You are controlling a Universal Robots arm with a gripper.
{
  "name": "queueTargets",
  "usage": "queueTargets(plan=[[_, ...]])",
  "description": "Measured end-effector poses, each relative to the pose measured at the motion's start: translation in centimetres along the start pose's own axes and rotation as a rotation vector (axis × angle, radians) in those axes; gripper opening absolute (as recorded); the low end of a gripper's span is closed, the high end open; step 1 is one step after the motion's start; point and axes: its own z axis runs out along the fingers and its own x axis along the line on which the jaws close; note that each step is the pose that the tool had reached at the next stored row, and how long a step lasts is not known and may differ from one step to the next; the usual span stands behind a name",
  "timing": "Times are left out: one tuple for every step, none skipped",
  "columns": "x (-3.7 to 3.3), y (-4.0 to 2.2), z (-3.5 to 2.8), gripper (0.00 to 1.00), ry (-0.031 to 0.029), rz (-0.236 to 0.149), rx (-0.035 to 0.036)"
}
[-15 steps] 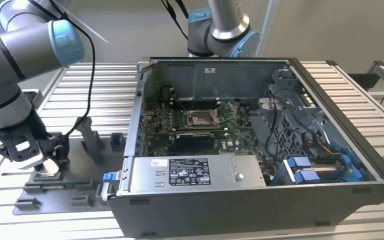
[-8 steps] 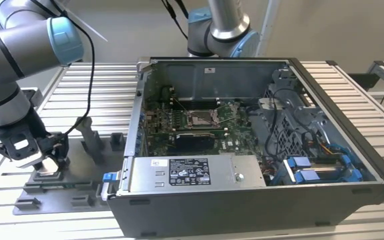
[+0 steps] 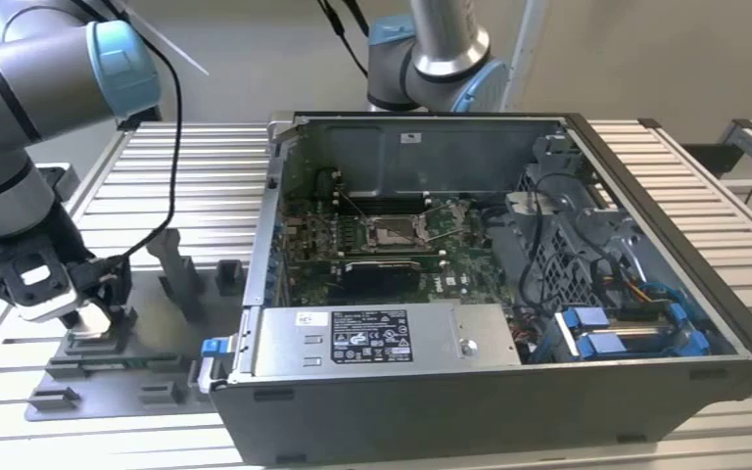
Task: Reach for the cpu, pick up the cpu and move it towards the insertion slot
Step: 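Pick up the cpu and move it towards the insertion slot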
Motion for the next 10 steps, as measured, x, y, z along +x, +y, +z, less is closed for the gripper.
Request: queueTargets(plan=[[0.0,0.0,-0.07,0.0,0.0,0.0,0.0],[0.0,0.0,-0.13,0.0,-0.0001,0.0,0.0],[-0.01,0.0,-0.19,0.0,0.0,0.0,-0.0001],[-0.01,0.0,-0.26,0.0,0.0,0.0,-0.0002],[-0.01,0.01,-0.34,0.0,0.0,0.0,-0.0002],[0.0,0.01,-0.42,0.0,0.0001,0.0,-0.0002],[-0.01,0.02,-0.53,0.0,0.0,0.0,-0.0002],[-0.01,0.02,-0.67,0.0,0.0001,0.0,-0.0002],[-0.01,0.03,-0.79,0.0,0.0001,0.0,-0.0002],[-0.01,0.03,-0.91,0.0,0.0,0.0,-0.0003]])
